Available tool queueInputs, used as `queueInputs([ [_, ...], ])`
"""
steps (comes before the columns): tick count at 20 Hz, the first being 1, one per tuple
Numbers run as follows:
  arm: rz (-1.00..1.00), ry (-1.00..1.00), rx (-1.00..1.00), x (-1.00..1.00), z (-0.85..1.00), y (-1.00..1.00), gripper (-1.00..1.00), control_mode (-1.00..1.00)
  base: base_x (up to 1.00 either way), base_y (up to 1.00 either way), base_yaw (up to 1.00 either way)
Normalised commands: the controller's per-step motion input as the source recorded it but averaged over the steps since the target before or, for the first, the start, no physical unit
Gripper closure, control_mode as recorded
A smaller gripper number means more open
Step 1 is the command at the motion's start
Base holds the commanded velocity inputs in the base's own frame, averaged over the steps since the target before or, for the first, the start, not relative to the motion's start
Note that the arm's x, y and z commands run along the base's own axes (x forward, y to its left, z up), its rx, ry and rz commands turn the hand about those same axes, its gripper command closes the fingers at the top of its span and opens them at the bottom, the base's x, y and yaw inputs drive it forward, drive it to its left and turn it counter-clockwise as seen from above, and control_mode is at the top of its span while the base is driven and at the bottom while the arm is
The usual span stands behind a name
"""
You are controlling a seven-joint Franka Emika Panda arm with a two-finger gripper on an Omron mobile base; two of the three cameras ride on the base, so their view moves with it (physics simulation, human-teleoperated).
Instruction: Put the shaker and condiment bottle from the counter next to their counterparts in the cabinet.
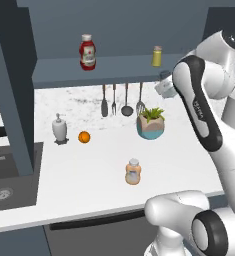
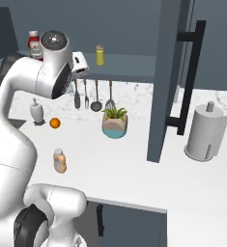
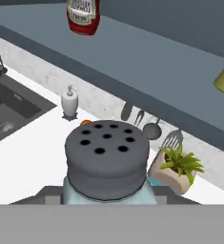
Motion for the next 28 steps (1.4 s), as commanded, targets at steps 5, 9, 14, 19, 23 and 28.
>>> queueInputs([
  [5,-0.30,-0.03,-0.04,-0.03,0.88,0.00,1.00,-1.00,0.00,0.00,0.00],
  [9,-0.27,-0.18,-0.14,0.00,0.48,-0.06,1.00,-1.00,0.00,0.00,0.00],
  [14,-0.17,-0.17,-0.05,0.00,0.03,-0.18,1.00,-1.00,0.00,0.00,0.00],
  [19,0.00,0.00,0.04,0.04,-0.16,0.00,1.00,-1.00,0.00,0.00,0.00],
  [23,-0.15,-0.11,0.03,0.23,-0.20,0.14,1.00,-1.00,0.00,0.00,0.00],
  [28,-0.29,-0.11,0.00,0.37,0.04,0.31,1.00,-1.00,0.00,0.00,0.00],
])
